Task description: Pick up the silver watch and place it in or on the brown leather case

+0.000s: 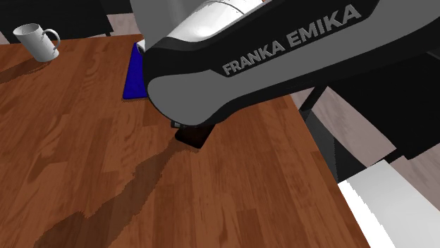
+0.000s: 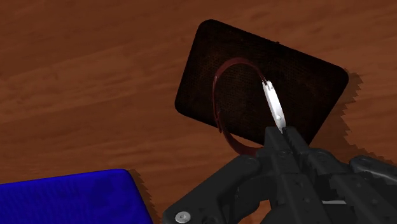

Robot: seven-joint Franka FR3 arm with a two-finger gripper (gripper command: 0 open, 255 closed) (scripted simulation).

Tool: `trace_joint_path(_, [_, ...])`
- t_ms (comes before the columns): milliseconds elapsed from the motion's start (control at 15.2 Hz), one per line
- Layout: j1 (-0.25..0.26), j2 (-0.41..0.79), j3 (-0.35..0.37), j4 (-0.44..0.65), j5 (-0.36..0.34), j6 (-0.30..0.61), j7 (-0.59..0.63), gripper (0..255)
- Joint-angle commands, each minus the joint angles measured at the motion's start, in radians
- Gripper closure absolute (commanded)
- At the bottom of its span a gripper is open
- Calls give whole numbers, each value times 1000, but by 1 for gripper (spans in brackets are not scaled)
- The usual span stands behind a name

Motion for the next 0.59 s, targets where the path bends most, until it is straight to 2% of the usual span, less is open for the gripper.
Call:
trace_joint_path(0, [0,0,0,0,0,0,0,255])
trace_joint_path(66, [0,0,0,0,0,0,0,255])
trace_joint_path(132, [0,0,0,0,0,0,0,0])
trace_joint_path(462, [0,0,0,0,0,0,0,0])
trace_joint_path(528, [-2,-22,4,8,12,-28,-8,0])
